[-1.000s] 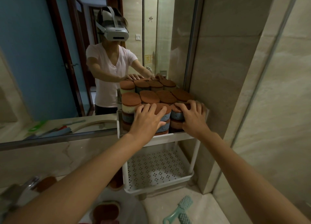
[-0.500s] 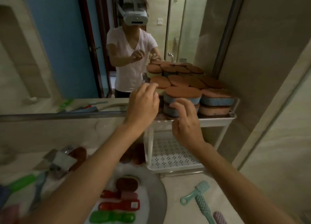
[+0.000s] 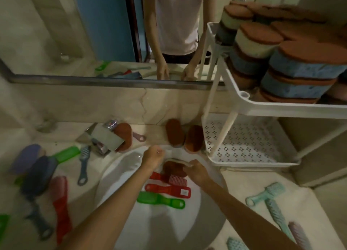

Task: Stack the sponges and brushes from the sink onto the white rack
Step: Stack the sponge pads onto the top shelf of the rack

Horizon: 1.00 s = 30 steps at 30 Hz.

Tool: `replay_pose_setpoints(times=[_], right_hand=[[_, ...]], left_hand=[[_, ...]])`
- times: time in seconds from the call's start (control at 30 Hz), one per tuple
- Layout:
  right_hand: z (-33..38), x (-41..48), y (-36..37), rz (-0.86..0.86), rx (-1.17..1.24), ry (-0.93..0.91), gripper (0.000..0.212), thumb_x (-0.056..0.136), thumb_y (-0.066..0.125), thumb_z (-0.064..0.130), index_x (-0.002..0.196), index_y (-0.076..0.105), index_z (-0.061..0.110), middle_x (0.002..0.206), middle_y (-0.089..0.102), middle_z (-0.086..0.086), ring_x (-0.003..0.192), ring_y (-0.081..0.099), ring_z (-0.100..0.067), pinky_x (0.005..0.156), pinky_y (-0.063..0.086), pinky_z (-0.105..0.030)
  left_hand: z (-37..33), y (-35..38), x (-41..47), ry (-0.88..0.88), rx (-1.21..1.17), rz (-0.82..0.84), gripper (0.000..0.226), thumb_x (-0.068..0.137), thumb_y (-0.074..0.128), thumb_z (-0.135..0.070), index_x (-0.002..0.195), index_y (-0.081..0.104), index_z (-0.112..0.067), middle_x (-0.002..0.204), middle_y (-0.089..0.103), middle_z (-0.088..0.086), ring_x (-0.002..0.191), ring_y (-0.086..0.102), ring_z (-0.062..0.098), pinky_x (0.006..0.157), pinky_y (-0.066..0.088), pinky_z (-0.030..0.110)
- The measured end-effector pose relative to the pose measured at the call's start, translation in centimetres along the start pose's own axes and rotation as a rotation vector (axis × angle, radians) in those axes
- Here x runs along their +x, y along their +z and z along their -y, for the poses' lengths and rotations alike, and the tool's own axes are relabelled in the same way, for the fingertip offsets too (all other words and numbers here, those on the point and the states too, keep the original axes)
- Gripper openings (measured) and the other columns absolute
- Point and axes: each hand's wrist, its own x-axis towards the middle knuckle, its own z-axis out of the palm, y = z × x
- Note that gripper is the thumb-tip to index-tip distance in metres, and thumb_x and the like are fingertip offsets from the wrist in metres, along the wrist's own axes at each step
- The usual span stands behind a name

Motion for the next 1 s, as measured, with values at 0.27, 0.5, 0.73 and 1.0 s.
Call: replay_pose_setpoints(times=[0.27,0.5,0.73,1.0], right_hand=[[0.6,6.6,1.2,-0.089,0.944,0.422,0.056,0.092,0.054,0.036,0.137,0.039,0.005,0.124,0.047,-0.009,0.128,0.043,-0.027,0.105,0.039,-0.037],[0.6,8.4,0.9,-0.216,1.2,0.501,0.007,0.091,0.057,0.016,0.084,0.056,0.013,0.078,0.053,-0.003,0.08,0.053,-0.016,0.103,0.044,-0.039],[1.1,5.5,1.4,-0.252,1.039,0.268,0.028,0.084,0.062,0.008,0.11,0.053,0.008,0.091,0.061,-0.004,0.079,0.057,-0.011,0.071,0.051,-0.024],[4.4,0.5,0.2,-0.364,0.855,0.067,0.035,0.08,0.064,0.004,0.104,0.039,0.012,0.103,0.057,-0.012,0.099,0.06,-0.029,0.094,0.051,-0.045]], left_hand=[[-1.3,5.2,8.0,-0.261,-0.517,0.096,0.071,0.087,0.06,-0.036,0.141,0.027,-0.003,0.142,0.043,0.016,0.127,0.046,0.034,0.106,0.042,0.046],[-1.4,6.4,9.9,-0.333,-0.654,-0.001,0.054,0.078,0.073,-0.027,0.12,0.055,0.003,0.101,0.066,0.017,0.069,0.06,0.025,0.066,0.053,0.034],[0.1,4.5,5.2,-0.222,-0.746,-0.149,0.03,0.079,0.066,-0.022,0.105,0.056,-0.011,0.105,0.063,0.012,0.102,0.062,0.03,0.094,0.051,0.046],[-1.8,-0.3,-1.3,-0.029,-0.695,-0.255,0.036,0.081,0.062,-0.011,0.112,0.043,-0.007,0.102,0.061,0.008,0.092,0.058,0.023,0.08,0.046,0.031]])
